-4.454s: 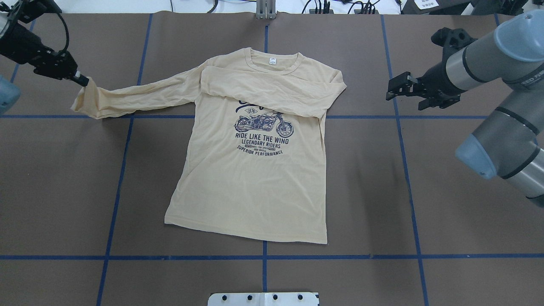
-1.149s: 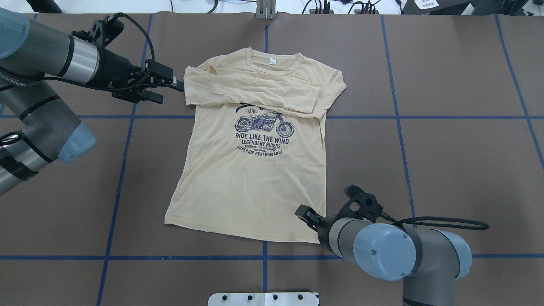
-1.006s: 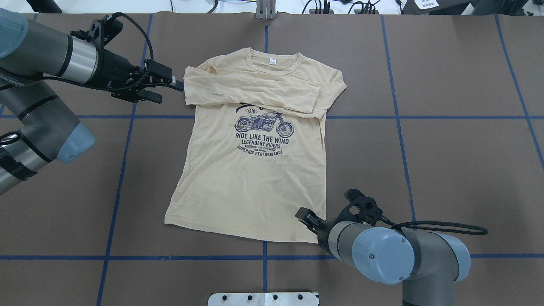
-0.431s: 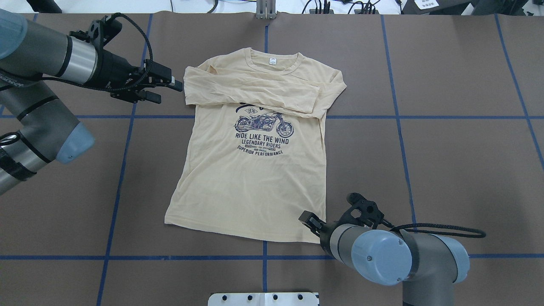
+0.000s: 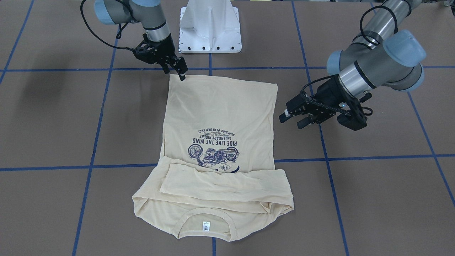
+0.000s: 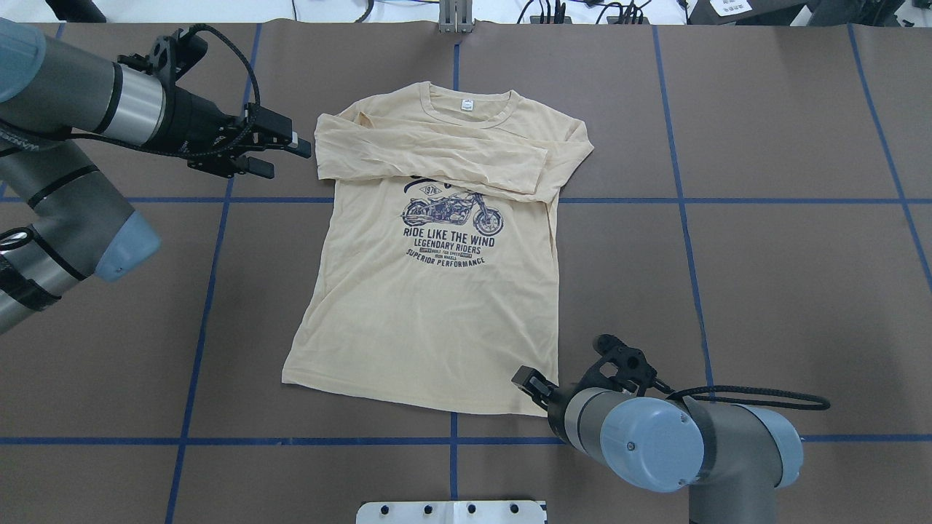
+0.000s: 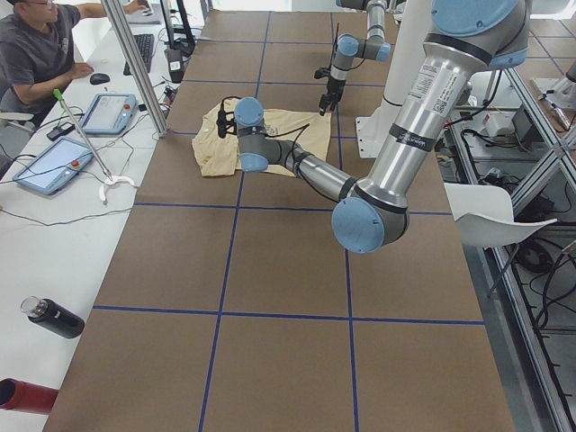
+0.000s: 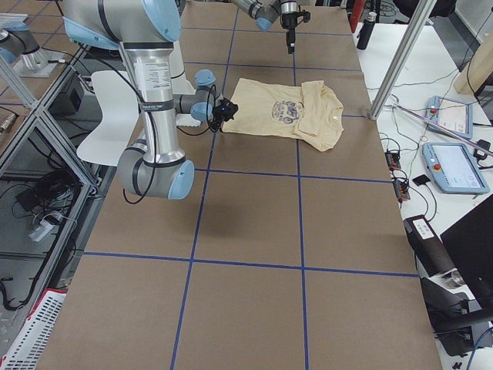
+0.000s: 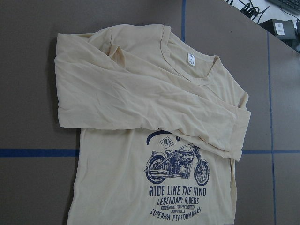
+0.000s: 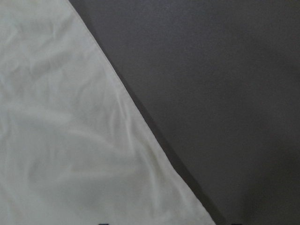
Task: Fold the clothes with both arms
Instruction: 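Lower the right gripper to the hem corner nearest it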
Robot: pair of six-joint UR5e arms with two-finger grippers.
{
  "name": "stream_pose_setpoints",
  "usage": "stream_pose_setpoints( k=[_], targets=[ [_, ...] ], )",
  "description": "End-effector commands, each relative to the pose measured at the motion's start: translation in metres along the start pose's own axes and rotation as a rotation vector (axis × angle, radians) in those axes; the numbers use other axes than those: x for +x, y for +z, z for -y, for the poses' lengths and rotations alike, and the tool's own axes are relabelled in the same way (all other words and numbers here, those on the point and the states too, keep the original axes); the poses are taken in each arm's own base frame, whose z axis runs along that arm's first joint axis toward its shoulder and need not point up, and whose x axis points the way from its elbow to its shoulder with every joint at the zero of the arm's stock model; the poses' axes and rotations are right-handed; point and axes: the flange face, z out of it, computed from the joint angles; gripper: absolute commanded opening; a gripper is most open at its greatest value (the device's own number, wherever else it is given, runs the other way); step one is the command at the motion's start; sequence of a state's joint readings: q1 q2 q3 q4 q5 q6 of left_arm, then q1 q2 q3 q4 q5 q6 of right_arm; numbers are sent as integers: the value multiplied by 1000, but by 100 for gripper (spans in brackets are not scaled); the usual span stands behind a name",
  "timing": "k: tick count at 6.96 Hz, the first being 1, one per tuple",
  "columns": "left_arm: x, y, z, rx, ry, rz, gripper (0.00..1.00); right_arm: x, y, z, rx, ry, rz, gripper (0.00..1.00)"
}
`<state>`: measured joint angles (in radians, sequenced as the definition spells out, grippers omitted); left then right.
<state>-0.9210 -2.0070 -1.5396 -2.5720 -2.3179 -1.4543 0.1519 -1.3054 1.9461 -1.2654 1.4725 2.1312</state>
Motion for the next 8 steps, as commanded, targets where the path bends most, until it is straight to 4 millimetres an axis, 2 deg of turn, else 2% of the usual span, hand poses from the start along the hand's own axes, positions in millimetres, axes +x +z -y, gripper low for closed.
stream_pose_setpoints(
  k=[1, 3, 4, 5, 6, 8],
  targets=[
    [-2, 1, 0, -1, -1, 1, 86, 2, 1, -3, -6, -2, -7, 90],
    [-3, 2, 0, -3, -2, 3, 86, 4, 3, -4, -12, -3, -16, 87],
    [-4, 2, 0, -3, -3, 4, 86, 4, 3, -3, -14, -2, -19, 82],
    [-4, 2, 0, -3, -2, 3, 86, 5, 3, -4, -10, -4, -29, 73],
    [-4, 3, -1, -4, -4, 3, 86, 4, 2, -3, -9, -3, -28, 53],
    [-3, 3, -1, -4, -4, 2, 86, 5, 1, -3, -9, -4, -30, 0]
  ],
)
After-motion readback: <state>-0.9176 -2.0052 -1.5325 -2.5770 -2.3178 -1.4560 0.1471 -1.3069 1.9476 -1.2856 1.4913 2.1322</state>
